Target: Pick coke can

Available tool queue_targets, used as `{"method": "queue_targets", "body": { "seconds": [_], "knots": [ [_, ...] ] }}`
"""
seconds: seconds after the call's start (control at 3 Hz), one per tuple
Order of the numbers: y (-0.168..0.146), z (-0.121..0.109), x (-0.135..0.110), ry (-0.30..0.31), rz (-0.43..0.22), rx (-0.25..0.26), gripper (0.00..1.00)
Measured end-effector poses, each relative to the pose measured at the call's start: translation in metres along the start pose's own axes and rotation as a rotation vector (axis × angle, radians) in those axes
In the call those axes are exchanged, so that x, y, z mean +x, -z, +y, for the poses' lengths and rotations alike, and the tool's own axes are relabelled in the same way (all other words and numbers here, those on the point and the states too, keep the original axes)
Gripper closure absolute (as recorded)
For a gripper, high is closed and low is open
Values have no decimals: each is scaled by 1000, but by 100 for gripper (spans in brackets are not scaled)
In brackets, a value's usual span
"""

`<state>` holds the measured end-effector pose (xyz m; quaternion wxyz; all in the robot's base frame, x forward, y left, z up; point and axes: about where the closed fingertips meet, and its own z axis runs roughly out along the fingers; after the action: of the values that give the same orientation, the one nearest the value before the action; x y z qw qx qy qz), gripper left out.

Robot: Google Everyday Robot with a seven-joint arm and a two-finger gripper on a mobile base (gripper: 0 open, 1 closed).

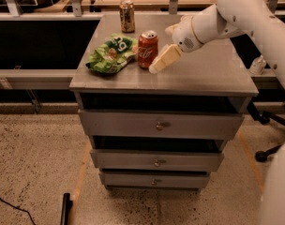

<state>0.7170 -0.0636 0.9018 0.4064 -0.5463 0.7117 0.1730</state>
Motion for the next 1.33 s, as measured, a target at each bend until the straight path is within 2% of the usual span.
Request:
{"method": "queue_targets", "body": {
  "seconds": [0.33, 0.67, 1.0, 1.33],
  "knots": [
    [-28, -14, -13, -3, -57, -11, 0],
    [-44, -29, -16, -33, -126, -19, 18],
    [-53, -30, -11, -58, -171, -35, 42],
    [-40, -25, -12, -63, -228, -36, 64]
  ]
}}
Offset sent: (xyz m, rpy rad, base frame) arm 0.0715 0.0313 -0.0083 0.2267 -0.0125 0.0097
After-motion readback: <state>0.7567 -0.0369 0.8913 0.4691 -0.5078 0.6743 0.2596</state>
